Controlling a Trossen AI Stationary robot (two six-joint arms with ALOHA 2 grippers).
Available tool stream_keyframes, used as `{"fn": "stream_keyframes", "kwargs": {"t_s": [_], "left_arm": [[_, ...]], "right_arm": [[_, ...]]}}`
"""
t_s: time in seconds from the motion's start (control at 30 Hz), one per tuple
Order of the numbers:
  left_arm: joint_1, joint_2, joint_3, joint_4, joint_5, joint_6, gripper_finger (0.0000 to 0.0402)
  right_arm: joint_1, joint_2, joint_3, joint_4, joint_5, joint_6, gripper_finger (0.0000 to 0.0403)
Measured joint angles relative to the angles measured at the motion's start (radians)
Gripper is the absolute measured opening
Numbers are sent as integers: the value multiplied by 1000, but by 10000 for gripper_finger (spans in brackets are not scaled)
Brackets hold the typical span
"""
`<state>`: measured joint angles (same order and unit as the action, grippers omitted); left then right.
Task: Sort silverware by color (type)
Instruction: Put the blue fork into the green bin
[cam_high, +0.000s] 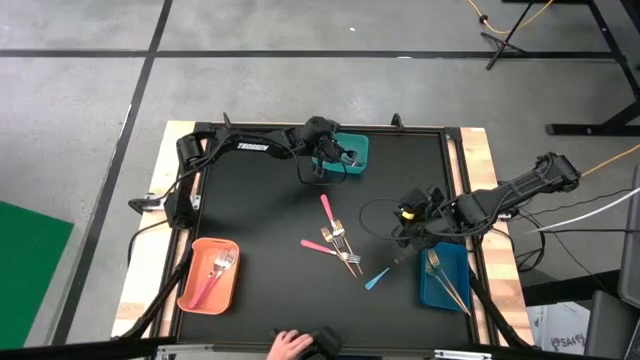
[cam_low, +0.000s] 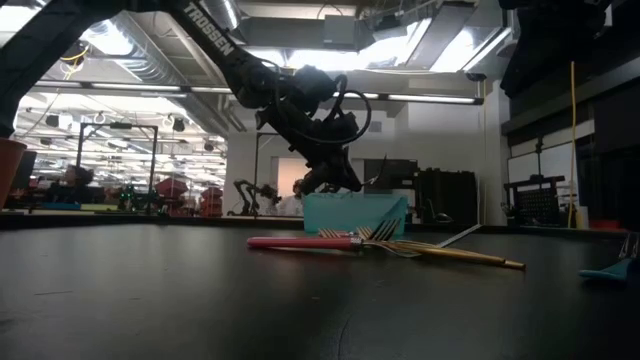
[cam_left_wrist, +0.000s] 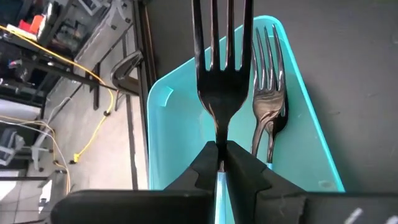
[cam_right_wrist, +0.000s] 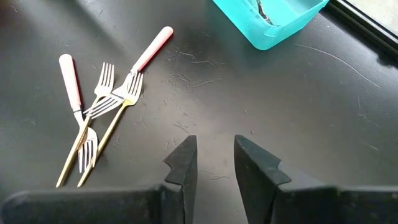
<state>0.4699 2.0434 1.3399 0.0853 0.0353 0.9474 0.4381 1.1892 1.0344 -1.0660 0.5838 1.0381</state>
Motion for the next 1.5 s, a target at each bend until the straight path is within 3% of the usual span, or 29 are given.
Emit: {"fn": "stream_keyframes", "kwargs": {"t_s": [0.2, 0.67, 1.5], "left_arm": [[1, 0, 0, 0, 5, -3, 17], [1, 0, 0, 12, 7, -3, 92], [-9, 0, 0, 14, 7, -6, 95]], "right_arm": [[0, 0, 0, 0, 0, 0, 95], [0, 0, 0, 0, 0, 0, 95], [0, 0, 1, 0, 0, 0, 95]]}}
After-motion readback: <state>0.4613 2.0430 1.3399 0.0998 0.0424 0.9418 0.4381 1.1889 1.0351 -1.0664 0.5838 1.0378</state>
